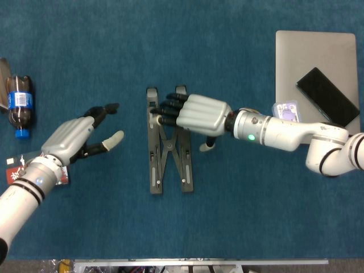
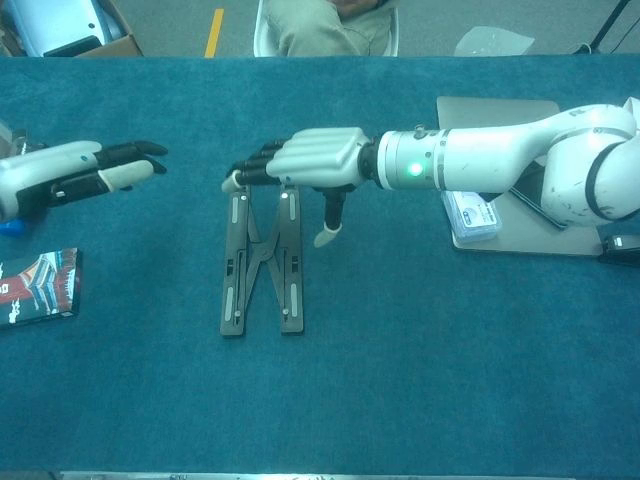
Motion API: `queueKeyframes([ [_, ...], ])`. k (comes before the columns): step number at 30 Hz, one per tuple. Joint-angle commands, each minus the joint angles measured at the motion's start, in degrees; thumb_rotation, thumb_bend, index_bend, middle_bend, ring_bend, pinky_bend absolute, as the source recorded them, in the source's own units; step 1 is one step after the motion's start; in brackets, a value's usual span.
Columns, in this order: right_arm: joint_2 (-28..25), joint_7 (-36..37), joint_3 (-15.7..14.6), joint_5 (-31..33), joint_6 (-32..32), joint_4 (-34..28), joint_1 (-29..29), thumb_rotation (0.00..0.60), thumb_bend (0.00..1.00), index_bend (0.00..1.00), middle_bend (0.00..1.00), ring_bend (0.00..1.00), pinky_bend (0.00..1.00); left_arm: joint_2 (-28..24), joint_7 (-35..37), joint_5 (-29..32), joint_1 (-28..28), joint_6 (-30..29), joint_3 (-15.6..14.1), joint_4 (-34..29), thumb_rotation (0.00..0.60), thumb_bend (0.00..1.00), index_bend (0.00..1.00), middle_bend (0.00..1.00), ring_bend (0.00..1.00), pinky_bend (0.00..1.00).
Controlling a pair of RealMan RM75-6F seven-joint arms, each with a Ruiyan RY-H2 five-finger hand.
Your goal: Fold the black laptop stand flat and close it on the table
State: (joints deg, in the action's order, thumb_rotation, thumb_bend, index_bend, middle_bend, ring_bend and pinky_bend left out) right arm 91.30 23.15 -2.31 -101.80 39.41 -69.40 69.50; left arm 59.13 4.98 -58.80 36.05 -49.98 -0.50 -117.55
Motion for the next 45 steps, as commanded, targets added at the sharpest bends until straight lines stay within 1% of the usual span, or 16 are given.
queueKeyframes([
  [1, -0.43, -1.30, -1.02, -0.81, -0.91, -0.57, 0.80, 0.600, 0.03, 0.00, 0.00, 0.00, 0.00, 0.30, -0.45, -2.07, -1.51, -1.29, -0.20, 0.41, 0.090, 0.25, 0.00, 0.09, 0.00, 0.12],
  [5, -0.30, -3.60, -2.24, -1.86, -1.55, -0.30, 1.77, 0.600, 0.00, 0.00, 0.00, 0.00, 0.00, 1.20, -1.70, -5.69, -2.56, -2.24, -0.77, 2.12, 0.101, 0.25, 0.00, 0.09, 0.00, 0.11],
  [10, -0.02, -5.44, -2.74, -2.55, -1.21, 0.26, 2.64, 0.600, 0.00, 0.00, 0.00, 0.00, 0.00, 2.52, -3.74, -11.66, -3.82, -4.51, -1.38, 4.43, 0.121, 0.25, 0.00, 0.09, 0.00, 0.10],
  [16, -0.07, -6.95, -3.66, -3.01, -2.46, -0.09, 4.23, 0.600, 0.00, 0.00, 0.00, 0.00, 0.00, 4.43, -6.34, -18.94, -5.43, -8.41, -1.82, 8.34, 0.145, 0.25, 0.00, 0.07, 0.00, 0.09],
  [19, 0.13, -7.60, -3.88, -3.10, -2.96, -0.27, 4.96, 0.600, 0.00, 0.00, 0.00, 0.00, 0.00, 5.30, -8.18, -20.96, -6.19, -10.04, -2.06, 10.01, 0.152, 0.25, 0.00, 0.07, 0.00, 0.08],
  [26, 1.62, -8.17, -3.92, -2.95, -4.95, 0.57, 7.23, 0.600, 0.00, 0.00, 0.00, 0.00, 0.00, 6.24, -10.45, -22.15, -7.35, -11.62, -2.09, 11.29, 0.151, 0.25, 0.00, 0.05, 0.00, 0.07],
  [36, 4.42, -8.78, -3.66, -2.18, -6.56, 2.86, 9.55, 0.600, 0.00, 0.00, 0.00, 0.00, 0.00, 5.23, -7.95, -21.66, -8.35, -11.35, -1.77, 11.31, 0.153, 0.25, 0.00, 0.03, 0.00, 0.06],
  [45, 6.50, -8.87, -3.88, -1.84, -7.82, 4.27, 11.57, 0.600, 0.00, 0.00, 0.00, 0.00, 0.00, 4.69, -5.49, -22.02, -8.91, -11.24, -1.28, 11.16, 0.139, 0.25, 0.00, 0.03, 0.00, 0.06],
])
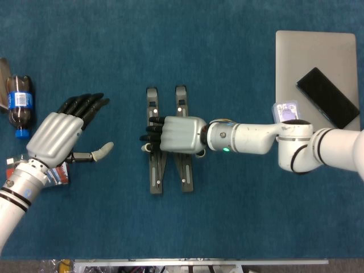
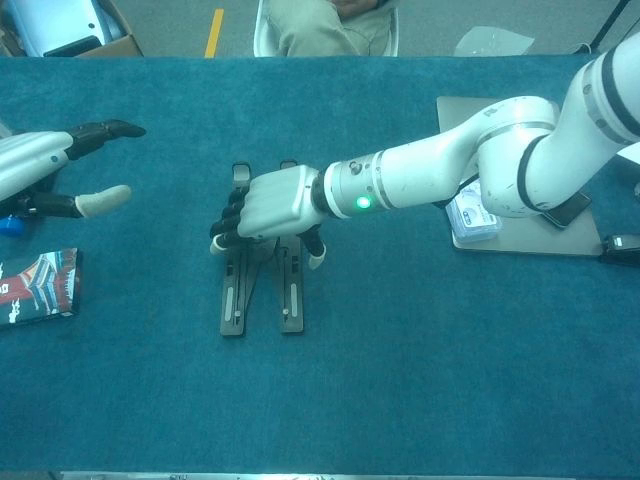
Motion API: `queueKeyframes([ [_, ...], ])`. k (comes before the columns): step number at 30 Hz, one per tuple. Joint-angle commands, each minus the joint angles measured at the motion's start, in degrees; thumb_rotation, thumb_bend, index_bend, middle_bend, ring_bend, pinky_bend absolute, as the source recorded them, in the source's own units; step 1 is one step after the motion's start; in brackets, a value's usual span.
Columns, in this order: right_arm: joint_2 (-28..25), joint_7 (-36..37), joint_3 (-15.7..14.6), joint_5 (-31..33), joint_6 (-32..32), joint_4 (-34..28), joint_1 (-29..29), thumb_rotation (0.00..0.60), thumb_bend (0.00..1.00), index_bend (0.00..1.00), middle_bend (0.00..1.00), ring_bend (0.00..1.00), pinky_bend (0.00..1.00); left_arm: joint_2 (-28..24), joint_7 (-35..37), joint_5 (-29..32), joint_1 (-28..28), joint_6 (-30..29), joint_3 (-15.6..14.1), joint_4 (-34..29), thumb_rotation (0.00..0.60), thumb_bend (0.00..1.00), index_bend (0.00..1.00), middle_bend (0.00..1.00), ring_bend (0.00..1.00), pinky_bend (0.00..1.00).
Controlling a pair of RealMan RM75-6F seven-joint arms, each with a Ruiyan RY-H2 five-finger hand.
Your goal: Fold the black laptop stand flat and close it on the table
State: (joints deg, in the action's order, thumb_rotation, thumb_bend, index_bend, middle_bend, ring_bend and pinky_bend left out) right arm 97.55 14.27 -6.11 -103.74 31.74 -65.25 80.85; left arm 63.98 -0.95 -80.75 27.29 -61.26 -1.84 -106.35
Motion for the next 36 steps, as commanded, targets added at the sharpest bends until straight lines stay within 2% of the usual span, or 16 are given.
queueKeyframes([
  [1, 0.37, -0.03, -0.16, 0.19, -0.29, 0.19, 0.39, 0.600, 0.00, 0.00, 0.00, 0.00, 0.00, -0.27, 0.81, -0.08, -0.24, 0.09, 0.07, -0.03, 0.139, 0.25, 0.00, 0.03, 0.00, 0.06],
  [24, 2.90, -1.18, -0.37, 2.67, -1.13, 1.89, 1.20, 0.600, 0.00, 0.00, 0.01, 0.00, 0.00, -0.92, 5.06, -0.32, -1.04, 1.42, 0.53, 0.50, 0.137, 0.25, 0.00, 0.02, 0.00, 0.06],
  [36, 3.85, -0.90, -0.32, 3.37, 0.89, 3.07, 0.16, 0.600, 0.00, 0.00, 0.23, 0.00, 0.00, -1.14, 7.10, -0.57, -1.01, 2.44, 0.68, 0.32, 0.131, 0.25, 0.00, 0.02, 0.00, 0.06],
])
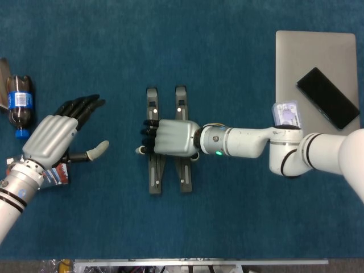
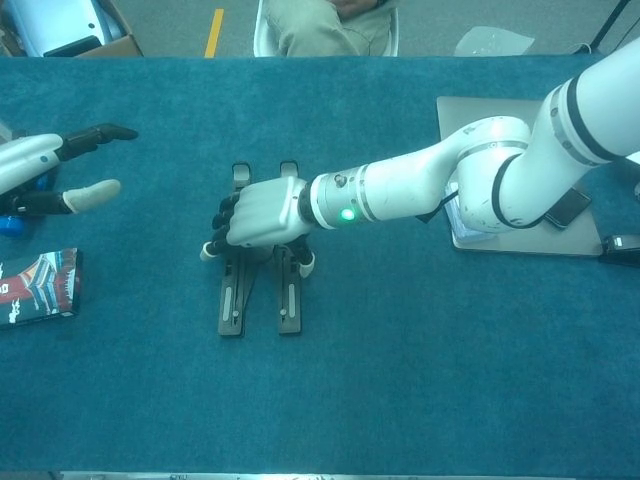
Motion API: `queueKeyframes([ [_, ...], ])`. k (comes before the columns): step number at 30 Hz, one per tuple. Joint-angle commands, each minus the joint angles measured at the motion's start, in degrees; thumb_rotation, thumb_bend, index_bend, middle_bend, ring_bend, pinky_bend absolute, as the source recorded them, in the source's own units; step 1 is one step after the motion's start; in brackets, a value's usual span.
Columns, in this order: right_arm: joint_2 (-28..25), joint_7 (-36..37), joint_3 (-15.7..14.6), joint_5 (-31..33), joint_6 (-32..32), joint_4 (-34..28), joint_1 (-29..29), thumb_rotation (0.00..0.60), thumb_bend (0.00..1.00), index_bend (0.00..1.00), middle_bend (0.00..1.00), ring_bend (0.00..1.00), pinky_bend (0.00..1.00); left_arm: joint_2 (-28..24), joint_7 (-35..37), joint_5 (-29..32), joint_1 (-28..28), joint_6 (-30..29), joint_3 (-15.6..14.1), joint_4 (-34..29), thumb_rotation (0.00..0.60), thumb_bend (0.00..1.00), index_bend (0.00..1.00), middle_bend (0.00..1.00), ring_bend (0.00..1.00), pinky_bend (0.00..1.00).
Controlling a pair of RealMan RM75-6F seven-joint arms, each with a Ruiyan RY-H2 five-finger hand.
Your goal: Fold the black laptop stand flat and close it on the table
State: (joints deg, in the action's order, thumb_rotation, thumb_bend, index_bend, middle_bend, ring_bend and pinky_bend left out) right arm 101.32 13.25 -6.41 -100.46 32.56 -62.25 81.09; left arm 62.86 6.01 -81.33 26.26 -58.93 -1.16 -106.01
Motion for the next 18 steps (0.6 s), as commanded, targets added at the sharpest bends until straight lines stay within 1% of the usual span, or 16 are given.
queueKeyframes([
  [1, 0.15, 0.20, -0.04, 0.15, 0.08, 0.15, -0.13, 0.600, 0.00, 0.00, 0.24, 0.01, 0.00, -0.03, 0.27, 0.02, 0.02, 0.19, 0.02, -0.03, 0.131, 0.25, 0.00, 0.02, 0.00, 0.06],
  [9, 0.75, 0.52, -0.23, 0.16, 1.68, 0.92, -1.01, 0.600, 0.00, 0.00, 0.34, 0.10, 0.00, -0.12, 0.97, -0.10, -0.06, 0.57, 0.01, -0.07, 0.126, 0.25, 0.00, 0.02, 0.00, 0.06],
  [14, 1.01, 0.48, -0.25, 0.29, 2.28, 1.39, -1.52, 0.600, 0.01, 0.00, 0.41, 0.17, 0.00, -0.02, 1.50, -0.06, -0.03, 0.87, 0.10, -0.02, 0.130, 0.25, 0.00, 0.02, 0.00, 0.06],
  [18, 0.93, 0.50, -0.03, 0.55, 2.75, 1.44, -1.87, 0.600, 0.01, 0.00, 0.45, 0.21, 0.00, 0.05, 1.69, -0.06, 0.01, 1.10, 0.12, 0.01, 0.126, 0.25, 0.00, 0.02, 0.00, 0.06],
])
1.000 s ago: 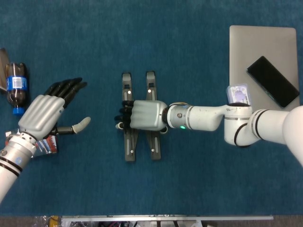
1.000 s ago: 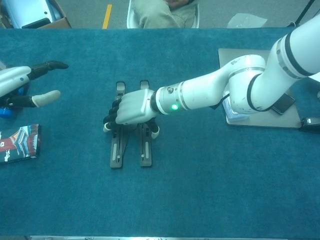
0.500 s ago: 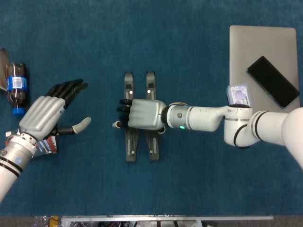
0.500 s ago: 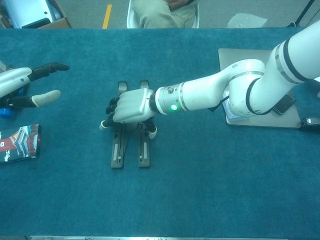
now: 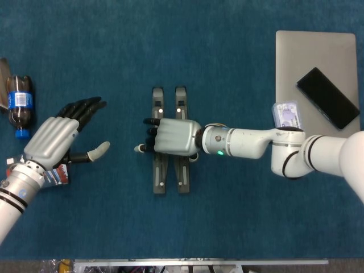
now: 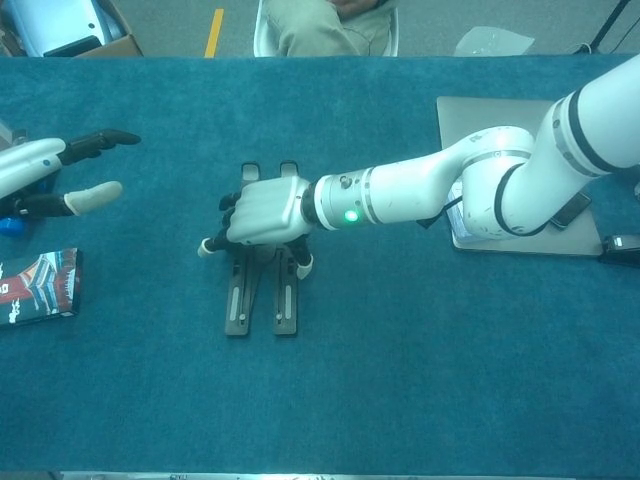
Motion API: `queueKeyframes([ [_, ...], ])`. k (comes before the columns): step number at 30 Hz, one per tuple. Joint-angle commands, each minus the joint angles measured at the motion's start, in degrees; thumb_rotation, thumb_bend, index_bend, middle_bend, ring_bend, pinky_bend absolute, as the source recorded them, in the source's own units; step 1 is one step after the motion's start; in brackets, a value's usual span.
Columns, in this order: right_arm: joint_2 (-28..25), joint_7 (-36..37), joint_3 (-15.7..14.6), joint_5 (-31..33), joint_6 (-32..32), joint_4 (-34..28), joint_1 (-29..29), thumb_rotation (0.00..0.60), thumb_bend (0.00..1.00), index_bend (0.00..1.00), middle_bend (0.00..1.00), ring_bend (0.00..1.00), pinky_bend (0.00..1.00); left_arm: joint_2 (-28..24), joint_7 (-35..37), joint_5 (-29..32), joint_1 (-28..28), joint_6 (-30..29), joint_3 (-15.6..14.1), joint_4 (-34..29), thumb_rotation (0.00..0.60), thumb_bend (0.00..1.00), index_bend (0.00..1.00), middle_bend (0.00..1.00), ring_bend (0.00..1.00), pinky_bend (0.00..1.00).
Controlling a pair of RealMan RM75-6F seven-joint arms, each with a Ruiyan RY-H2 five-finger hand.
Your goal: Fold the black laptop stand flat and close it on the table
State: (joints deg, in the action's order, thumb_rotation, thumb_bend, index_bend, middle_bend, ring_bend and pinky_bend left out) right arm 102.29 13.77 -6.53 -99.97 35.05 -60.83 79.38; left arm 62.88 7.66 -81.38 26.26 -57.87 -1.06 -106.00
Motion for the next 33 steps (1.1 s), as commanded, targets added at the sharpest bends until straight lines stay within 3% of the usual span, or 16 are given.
queueKeyframes([
  [1, -0.09, -0.09, 0.13, 0.07, 0.50, 0.05, -0.28, 0.600, 0.02, 0.00, 0.46, 0.22, 0.00, 0.05, 0.09, -0.02, 0.04, 0.10, 0.03, 0.00, 0.127, 0.25, 0.00, 0.02, 0.00, 0.06],
  [12, -0.64, -0.39, -0.14, 0.05, 1.19, -0.28, -1.11, 0.600, 0.05, 0.00, 0.49, 0.28, 0.00, 0.32, 0.14, 0.24, 0.29, 0.85, 0.13, -0.21, 0.126, 0.25, 0.00, 0.02, 0.00, 0.06],
  [15, -1.37, -0.03, -0.20, 0.00, 1.28, -1.22, -1.09, 0.600, 0.05, 0.00, 0.37, 0.19, 0.00, 0.31, 0.01, 0.31, 0.37, 0.88, 0.27, -0.32, 0.120, 0.25, 0.00, 0.02, 0.00, 0.06],
  [19, -3.08, -0.32, -0.16, 0.01, 1.73, -2.79, -1.28, 0.600, 0.06, 0.00, 0.13, 0.01, 0.00, 0.28, -0.32, 0.29, 0.56, 0.87, 0.54, -0.33, 0.120, 0.25, 0.00, 0.02, 0.00, 0.06],
  [22, -4.70, -1.61, 0.23, 0.85, 2.15, -4.31, -2.11, 0.600, 0.06, 0.00, 0.03, 0.00, 0.00, 0.45, -0.82, -0.01, 0.73, 0.72, 0.73, -0.13, 0.118, 0.25, 0.00, 0.02, 0.00, 0.06],
  [26, -8.67, -6.12, 2.25, 5.14, 3.48, -8.19, -5.40, 0.600, 0.06, 0.00, 0.00, 0.00, 0.00, 1.23, -2.51, -1.00, 0.84, -0.25, 1.03, 1.01, 0.120, 0.25, 0.00, 0.02, 0.00, 0.06],
  [30, -14.25, -15.24, 4.44, 12.00, 7.32, -14.17, -11.38, 0.600, 0.06, 0.00, 0.00, 0.00, 0.00, 2.20, -4.26, -1.93, 0.75, -1.55, 1.29, 2.87, 0.138, 0.25, 0.00, 0.02, 0.00, 0.06],
  [33, -19.37, -22.10, 5.13, 18.04, 10.93, -20.68, -16.47, 0.600, 0.06, 0.00, 0.02, 0.00, 0.00, 3.14, -5.55, -2.42, 0.72, -2.31, 1.45, 4.31, 0.246, 0.25, 0.00, 0.02, 0.00, 0.05],
])
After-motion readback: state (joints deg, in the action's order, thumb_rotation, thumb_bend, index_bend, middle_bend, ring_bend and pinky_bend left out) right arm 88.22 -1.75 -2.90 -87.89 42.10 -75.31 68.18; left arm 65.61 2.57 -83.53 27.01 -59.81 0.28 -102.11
